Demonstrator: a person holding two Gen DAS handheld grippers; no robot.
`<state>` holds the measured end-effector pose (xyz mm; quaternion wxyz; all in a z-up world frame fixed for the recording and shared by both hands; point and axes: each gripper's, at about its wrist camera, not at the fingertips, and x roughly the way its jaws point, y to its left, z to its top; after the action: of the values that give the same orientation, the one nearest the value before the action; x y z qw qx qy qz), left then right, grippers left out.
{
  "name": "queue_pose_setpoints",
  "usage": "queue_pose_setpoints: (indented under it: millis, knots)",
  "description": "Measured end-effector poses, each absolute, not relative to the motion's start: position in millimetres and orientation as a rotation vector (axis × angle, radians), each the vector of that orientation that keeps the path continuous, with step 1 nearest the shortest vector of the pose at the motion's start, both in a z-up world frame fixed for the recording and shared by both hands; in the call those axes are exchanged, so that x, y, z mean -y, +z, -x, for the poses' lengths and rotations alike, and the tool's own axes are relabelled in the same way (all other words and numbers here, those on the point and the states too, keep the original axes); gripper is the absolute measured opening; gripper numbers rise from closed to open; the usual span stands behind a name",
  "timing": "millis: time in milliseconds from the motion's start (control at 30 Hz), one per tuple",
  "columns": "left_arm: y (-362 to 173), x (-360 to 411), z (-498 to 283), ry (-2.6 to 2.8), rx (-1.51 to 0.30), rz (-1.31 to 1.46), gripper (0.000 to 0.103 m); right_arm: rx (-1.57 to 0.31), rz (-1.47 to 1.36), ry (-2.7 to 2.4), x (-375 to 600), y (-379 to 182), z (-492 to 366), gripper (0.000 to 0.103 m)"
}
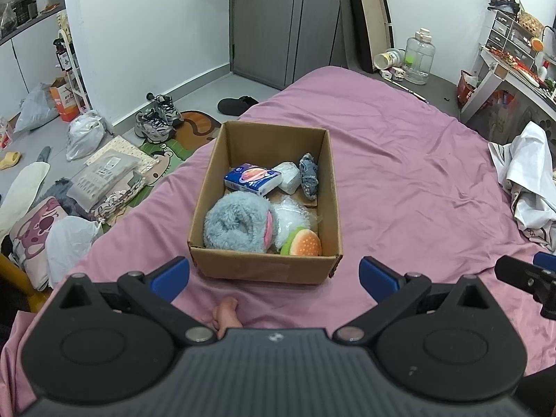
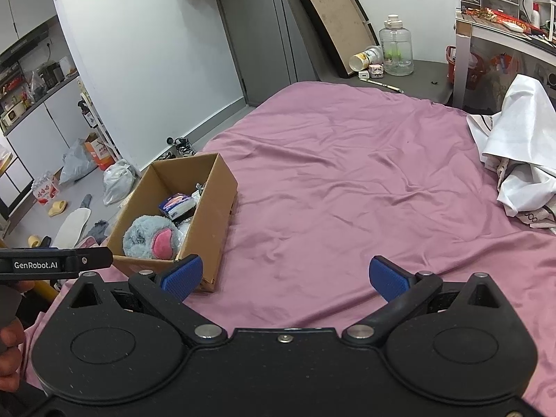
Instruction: Organize soft objects
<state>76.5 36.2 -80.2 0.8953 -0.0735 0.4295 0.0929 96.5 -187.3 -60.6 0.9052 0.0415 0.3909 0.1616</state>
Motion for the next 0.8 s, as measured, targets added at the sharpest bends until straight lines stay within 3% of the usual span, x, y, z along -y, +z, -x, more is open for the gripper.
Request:
queue_pose_setpoints:
  millis: [800]
  knots:
    - [-79.5,-45.3,-83.8,0.158,-0.891,0.112,0.103,-0.816,-0.069,0.301,185.5,-69.8,-101.3,0.103]
